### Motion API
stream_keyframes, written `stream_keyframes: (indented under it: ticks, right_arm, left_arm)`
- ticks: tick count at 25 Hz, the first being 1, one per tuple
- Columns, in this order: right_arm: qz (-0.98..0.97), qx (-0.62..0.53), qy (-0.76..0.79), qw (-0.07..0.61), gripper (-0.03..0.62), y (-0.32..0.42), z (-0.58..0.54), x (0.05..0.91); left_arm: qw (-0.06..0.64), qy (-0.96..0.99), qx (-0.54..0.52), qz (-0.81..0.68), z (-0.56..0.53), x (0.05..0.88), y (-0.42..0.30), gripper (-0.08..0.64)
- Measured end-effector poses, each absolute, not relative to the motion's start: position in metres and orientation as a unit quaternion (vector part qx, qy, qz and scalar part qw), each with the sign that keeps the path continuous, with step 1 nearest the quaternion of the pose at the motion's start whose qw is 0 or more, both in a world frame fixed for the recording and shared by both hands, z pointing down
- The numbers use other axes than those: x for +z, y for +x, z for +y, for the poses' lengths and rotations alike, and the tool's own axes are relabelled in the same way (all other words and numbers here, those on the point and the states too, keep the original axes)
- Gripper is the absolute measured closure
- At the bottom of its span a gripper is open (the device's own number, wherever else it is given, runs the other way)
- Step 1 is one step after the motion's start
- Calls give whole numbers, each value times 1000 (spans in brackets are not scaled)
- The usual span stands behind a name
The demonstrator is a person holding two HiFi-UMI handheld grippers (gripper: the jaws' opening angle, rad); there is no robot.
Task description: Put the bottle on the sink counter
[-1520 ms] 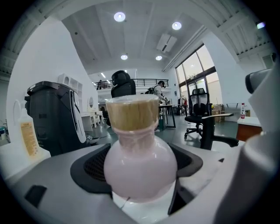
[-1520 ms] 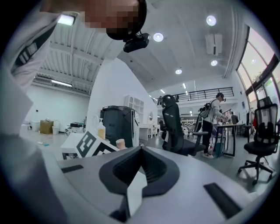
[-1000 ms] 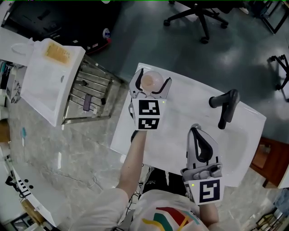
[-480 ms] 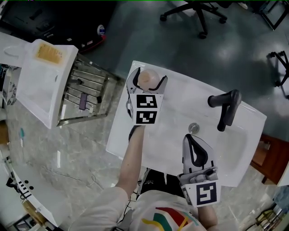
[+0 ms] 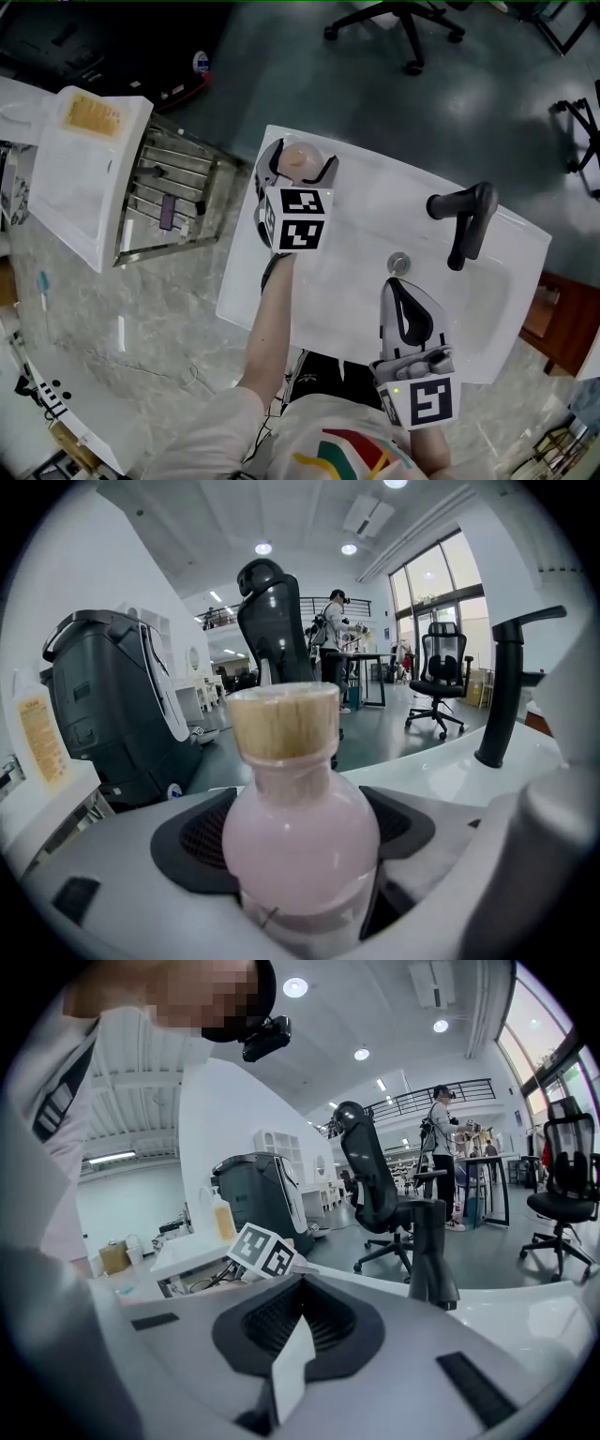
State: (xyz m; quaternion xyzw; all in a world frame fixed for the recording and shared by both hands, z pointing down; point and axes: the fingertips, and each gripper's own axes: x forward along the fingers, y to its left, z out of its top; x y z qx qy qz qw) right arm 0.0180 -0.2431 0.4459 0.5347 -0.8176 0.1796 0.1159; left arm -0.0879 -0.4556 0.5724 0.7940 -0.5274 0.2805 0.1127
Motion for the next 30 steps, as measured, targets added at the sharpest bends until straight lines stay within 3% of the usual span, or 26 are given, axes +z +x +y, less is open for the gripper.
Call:
stream_keyframes:
  ticks: [20, 30]
  right_arm:
    - [-808, 152, 558, 110, 580, 21, -231, 440]
    - [-803, 139, 570, 108, 580, 32, -221, 428]
  left_arm:
    - [122, 791, 302, -518, -456, 579, -85, 153]
    - [118, 796, 258, -535, -460, 549, -84, 152]
